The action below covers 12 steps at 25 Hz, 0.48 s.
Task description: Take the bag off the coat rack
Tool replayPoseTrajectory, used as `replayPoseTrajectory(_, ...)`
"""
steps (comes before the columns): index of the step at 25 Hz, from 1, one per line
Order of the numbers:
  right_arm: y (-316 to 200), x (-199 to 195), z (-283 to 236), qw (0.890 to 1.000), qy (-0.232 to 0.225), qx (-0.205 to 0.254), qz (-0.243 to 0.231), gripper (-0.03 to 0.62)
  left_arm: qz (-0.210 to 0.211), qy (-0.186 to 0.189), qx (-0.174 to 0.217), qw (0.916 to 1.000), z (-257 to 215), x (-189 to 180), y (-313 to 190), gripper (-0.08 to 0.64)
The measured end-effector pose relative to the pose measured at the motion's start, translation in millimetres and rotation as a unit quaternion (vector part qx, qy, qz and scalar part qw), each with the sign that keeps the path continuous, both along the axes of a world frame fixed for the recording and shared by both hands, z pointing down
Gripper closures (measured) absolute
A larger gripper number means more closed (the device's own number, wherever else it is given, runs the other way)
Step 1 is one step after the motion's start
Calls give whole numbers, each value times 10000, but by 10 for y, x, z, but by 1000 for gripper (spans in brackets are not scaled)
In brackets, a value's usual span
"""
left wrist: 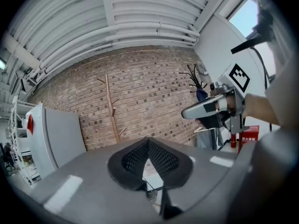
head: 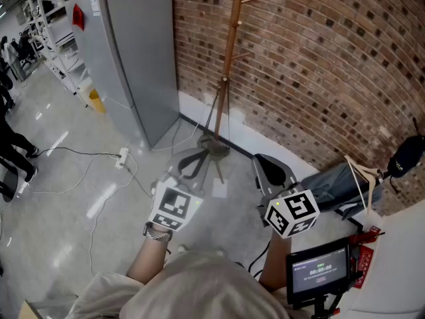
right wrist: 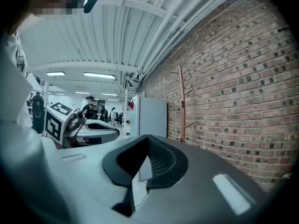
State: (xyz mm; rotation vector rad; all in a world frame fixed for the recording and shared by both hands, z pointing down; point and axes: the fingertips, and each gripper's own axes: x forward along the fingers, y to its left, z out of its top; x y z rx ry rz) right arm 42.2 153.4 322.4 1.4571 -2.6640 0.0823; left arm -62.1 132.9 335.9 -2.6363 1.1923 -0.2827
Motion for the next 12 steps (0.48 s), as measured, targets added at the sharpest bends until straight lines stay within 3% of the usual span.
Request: replayPoseTrajectory(12,-78,248,-153,9990,-385,246,10,591,-67,-17,-42,10000,-34,151,-92,560)
